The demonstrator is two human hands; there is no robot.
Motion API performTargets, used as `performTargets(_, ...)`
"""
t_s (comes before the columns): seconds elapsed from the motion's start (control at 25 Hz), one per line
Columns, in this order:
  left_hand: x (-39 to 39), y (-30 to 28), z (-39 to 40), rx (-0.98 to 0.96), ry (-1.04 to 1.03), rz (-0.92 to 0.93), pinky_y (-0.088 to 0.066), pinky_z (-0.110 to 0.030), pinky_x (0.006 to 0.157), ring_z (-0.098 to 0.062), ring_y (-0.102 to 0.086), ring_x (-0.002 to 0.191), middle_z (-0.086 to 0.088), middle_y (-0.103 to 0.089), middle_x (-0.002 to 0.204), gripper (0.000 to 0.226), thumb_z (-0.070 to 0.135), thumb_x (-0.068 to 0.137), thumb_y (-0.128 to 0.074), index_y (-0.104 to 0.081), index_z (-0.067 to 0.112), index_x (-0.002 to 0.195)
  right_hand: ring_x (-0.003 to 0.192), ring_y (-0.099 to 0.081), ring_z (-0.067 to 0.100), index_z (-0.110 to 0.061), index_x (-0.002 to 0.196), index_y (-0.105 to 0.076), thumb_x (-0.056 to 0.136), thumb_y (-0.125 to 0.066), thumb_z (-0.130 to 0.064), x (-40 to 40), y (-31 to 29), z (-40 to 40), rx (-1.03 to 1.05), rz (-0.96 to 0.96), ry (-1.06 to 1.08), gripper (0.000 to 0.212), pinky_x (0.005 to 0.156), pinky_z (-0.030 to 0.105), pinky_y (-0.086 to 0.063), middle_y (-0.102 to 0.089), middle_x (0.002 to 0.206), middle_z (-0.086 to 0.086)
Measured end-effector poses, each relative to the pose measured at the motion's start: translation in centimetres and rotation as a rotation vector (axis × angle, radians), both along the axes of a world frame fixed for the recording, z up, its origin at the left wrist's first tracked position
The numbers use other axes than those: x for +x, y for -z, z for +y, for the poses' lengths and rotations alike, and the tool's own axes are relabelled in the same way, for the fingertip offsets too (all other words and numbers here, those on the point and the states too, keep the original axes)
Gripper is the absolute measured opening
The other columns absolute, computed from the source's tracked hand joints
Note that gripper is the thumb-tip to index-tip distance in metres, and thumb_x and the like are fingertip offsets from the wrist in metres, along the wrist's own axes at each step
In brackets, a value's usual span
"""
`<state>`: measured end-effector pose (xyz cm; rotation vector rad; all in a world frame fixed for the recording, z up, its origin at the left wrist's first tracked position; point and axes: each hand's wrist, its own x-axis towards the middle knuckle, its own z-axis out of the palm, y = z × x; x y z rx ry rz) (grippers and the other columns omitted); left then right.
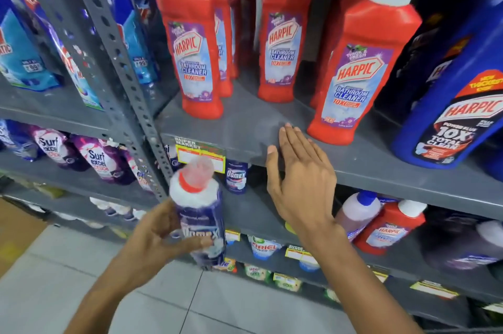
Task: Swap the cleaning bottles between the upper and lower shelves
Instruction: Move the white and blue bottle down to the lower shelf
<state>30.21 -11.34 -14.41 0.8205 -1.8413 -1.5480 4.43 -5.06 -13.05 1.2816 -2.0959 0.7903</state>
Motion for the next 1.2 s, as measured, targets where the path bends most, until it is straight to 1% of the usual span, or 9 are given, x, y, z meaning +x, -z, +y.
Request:
performTargets(0.04,0.1,2.8,-0.5,0.040,0.018,-0.049,-0.064,-0.029,0.091,-0.016,-0.081,0.099,0.003,-0.086,0.108,0.056,0.002,0.063,-0.094,-0.076,0.015,0.115,0.142,-0.062,0.023,-0.003,0.142,-0.068,0.111,-0.049,-0.034,0.0,0.1,0.0,-0.001,0.003,0.002,0.048,0.122,0.036,-0.044,-0.068,0.147,0.013)
performTargets(0.08,0.2,5.7,-1.3,0.057,0.021,-0.091,-0.063,-0.028,0.093,-0.020,-0.080,0.106,0.003,-0.085,0.112,0.062,-0.003,0.066,-0.091,-0.071,0.011,0.122,0.142,-0.062,0.023,-0.003,0.142,-0.068,0.111,-0.049,-0.034,-0.1,0.3,-0.1,-0.003,0.008,0.002,0.048,0.122,0.037,-0.044,-0.068,0.147,0.013)
performTargets(0.24,-2.8,12.3,-4.5,0.056,0.009,-0.129,-0.059,-0.025,0.100,-0.004,-0.074,0.112,0.015,-0.080,0.123,0.077,0.003,0.069,-0.091,-0.060,0.006,0.139,0.142,-0.063,0.023,-0.002,0.142,-0.068,0.112,-0.049,-0.033,-0.1,0.6,-0.2,-0.021,0.026,0.005,0.047,0.122,0.037,-0.045,-0.069,0.146,0.013)
performTargets(0.32,-4.5,14.3,-6.6,0.023,0.008,-0.147,-0.057,-0.023,0.098,-0.002,-0.073,0.112,0.017,-0.078,0.125,0.077,0.005,0.072,-0.092,-0.059,0.007,0.141,0.143,-0.062,0.023,-0.003,0.143,-0.068,0.113,-0.047,-0.034,-0.1,0.7,-0.3,-0.016,0.024,0.010,0.048,0.122,0.036,-0.044,-0.068,0.147,0.012)
performTargets(0.4,-5.7,15.8,-8.5,0.035,0.002,-0.160,-0.058,-0.028,0.097,-0.007,-0.075,0.109,0.010,-0.081,0.121,0.069,-0.001,0.076,-0.091,-0.061,0.005,0.138,0.144,-0.061,0.022,-0.004,0.143,-0.068,0.113,-0.046,-0.035,-0.1,0.8,-0.3,-0.015,0.021,0.010,0.048,0.123,0.036,-0.043,-0.068,0.148,0.011)
performTargets(0.48,-6.8,16.7,-9.9,0.056,-0.009,-0.172,-0.058,-0.043,0.105,-0.024,-0.076,0.117,-0.006,-0.080,0.126,0.063,-0.004,0.079,-0.088,-0.061,0.004,0.136,0.144,-0.061,0.021,-0.004,0.143,-0.068,0.113,-0.046,-0.035,-0.1,0.8,-0.3,-0.020,0.019,0.012,0.048,0.123,0.036,-0.043,-0.068,0.148,0.011)
performTargets(0.56,-7.6,17.2,-11.0,0.083,-0.011,-0.177,-0.056,-0.049,0.109,-0.032,-0.073,0.123,-0.013,-0.078,0.130,0.062,-0.006,0.080,-0.087,-0.061,0.005,0.135,0.145,-0.060,0.021,-0.004,0.144,-0.067,0.114,-0.046,-0.035,0.0,0.7,-0.4,-0.020,0.016,0.013,0.049,0.123,0.036,-0.043,-0.067,0.149,0.011)
performTargets(0.8,-8.5,18.0,-11.7,0.182,-0.013,-0.205,-0.056,-0.049,0.110,-0.028,-0.073,0.125,-0.010,-0.077,0.132,0.069,-0.003,0.081,-0.087,-0.058,0.012,0.141,0.144,-0.061,0.021,-0.005,0.143,-0.068,0.113,-0.046,-0.035,0.2,0.7,-0.4,-0.026,0.016,0.016,0.049,0.123,0.036,-0.043,-0.068,0.149,0.010)
performTargets(1.2,-8.7,18.4,-12.4,0.201,0.051,-0.213,-0.058,-0.043,0.108,-0.025,-0.072,0.125,-0.009,-0.073,0.138,0.076,-0.001,0.084,-0.086,-0.050,0.013,0.149,0.144,-0.061,0.020,-0.005,0.143,-0.068,0.112,-0.046,-0.036,0.4,0.5,-0.3,-0.027,-0.003,0.018,0.048,0.123,0.033,-0.040,-0.068,0.148,0.010)
